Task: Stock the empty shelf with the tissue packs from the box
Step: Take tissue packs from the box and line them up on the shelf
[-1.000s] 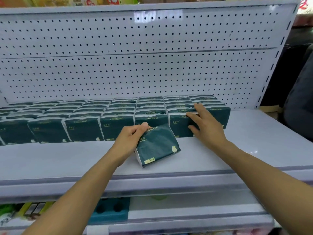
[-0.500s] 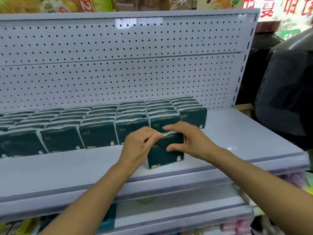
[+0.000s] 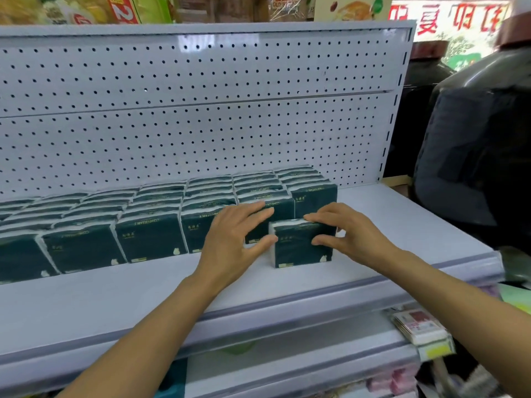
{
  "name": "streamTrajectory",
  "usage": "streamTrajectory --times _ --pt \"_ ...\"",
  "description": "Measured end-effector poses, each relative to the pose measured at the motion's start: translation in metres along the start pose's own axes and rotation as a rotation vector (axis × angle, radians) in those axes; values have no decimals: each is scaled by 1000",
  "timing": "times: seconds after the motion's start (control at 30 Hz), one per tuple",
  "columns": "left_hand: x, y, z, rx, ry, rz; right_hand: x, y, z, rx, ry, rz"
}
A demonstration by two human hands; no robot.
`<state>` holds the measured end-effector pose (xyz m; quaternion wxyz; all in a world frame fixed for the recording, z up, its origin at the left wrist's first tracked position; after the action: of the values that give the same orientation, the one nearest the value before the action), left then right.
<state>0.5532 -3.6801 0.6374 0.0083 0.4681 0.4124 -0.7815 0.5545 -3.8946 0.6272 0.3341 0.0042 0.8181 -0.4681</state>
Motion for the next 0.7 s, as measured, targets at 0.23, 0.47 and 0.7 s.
streamTrajectory --times 0.23,0.47,0.7 --pt "-29 45 -25 -610 0 -304 -4 -22 62 153 218 89" --pt "-31 55 -42 -733 -58 -390 -24 -6 73 144 347 138" --pt "-31 60 -47 -723 -61 -395 -36 7 71 119 345 159"
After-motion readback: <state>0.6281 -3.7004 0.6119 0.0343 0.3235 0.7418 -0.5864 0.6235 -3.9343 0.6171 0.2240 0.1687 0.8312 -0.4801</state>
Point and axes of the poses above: each hand's wrist, its own x-axis away from the middle knuckle, its own y-axis out of the palm, z = x × y, the point moved 8 cm from there along -x, towards the middle knuckle, and after that the axes turned 1 degree about z, right-handed, at the moved point
